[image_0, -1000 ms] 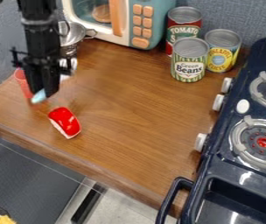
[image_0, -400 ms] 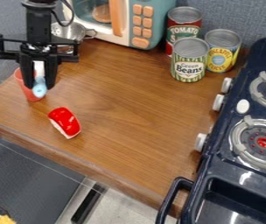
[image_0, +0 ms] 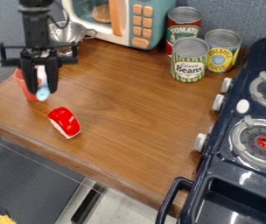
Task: Move the blue dish spoon to the middle of the table
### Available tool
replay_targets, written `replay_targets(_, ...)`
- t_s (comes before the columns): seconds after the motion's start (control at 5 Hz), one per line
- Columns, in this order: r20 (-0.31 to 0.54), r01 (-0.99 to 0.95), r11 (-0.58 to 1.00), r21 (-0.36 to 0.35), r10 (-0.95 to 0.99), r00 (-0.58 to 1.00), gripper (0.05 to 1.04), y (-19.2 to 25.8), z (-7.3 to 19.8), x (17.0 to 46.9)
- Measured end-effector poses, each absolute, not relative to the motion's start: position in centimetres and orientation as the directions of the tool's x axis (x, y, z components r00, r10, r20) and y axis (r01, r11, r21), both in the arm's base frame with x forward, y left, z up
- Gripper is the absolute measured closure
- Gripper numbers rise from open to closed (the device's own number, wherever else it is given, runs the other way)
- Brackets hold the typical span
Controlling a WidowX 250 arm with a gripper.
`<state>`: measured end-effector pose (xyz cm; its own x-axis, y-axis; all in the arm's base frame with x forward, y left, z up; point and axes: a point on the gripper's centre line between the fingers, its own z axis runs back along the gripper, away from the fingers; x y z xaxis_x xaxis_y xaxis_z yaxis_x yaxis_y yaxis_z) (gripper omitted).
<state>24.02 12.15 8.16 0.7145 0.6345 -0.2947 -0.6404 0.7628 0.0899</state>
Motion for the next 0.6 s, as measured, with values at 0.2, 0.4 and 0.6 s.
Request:
replay_targets(0.2, -0.406, -0.611, 0.786, 0.092, 0.59, 0.698, 0.775, 11.68, 7.12, 24.32)
replay_targets(0.4, -0.431, -0.612, 0.786, 0.084, 0.582, 0.689, 0.775, 11.27, 6.89, 24.23)
replay_targets(0.6, -0.462, -0.608, 0.792, 0.06, 0.562, 0.686, 0.775, 10.71, 6.64, 23.85)
